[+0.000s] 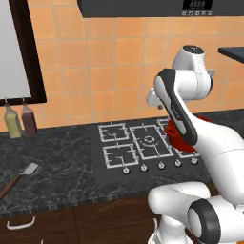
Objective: Put the lemon and sweet potato in the pot. Retrieve the spatula and lightly stir the vegetables in the pot.
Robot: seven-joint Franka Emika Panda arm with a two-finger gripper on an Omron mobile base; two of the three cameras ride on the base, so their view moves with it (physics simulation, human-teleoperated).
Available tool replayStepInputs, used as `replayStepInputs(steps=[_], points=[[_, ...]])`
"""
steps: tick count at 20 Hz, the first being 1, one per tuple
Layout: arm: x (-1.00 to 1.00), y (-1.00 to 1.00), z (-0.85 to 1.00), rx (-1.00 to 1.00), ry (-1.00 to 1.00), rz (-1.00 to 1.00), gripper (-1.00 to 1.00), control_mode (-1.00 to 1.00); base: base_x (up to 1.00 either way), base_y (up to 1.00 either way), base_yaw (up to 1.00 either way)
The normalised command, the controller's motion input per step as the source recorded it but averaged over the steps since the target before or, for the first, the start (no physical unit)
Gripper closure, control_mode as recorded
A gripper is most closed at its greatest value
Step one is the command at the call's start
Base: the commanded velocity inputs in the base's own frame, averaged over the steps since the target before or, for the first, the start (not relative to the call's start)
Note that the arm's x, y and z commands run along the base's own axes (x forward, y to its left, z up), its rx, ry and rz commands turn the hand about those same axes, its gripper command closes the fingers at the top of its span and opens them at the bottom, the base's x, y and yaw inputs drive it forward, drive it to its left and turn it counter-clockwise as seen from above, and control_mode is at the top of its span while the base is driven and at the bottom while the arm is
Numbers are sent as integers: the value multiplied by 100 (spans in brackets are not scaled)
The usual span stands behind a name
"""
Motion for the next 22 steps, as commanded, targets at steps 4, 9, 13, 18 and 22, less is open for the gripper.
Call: replayStepInputs(steps=[4,9,13,18,22], points=[[0,0,0,0,0,0,-100,100,0,-3,-1],[0,0,0,0,0,0,-100,100,0,-78,-7],[0,0,0,0,0,0,-100,100,8,-95,-8],[0,0,0,0,0,0,-100,100,23,-75,-5],[14,-24,0,1,0,0,-100,-100,20,-22,0]])
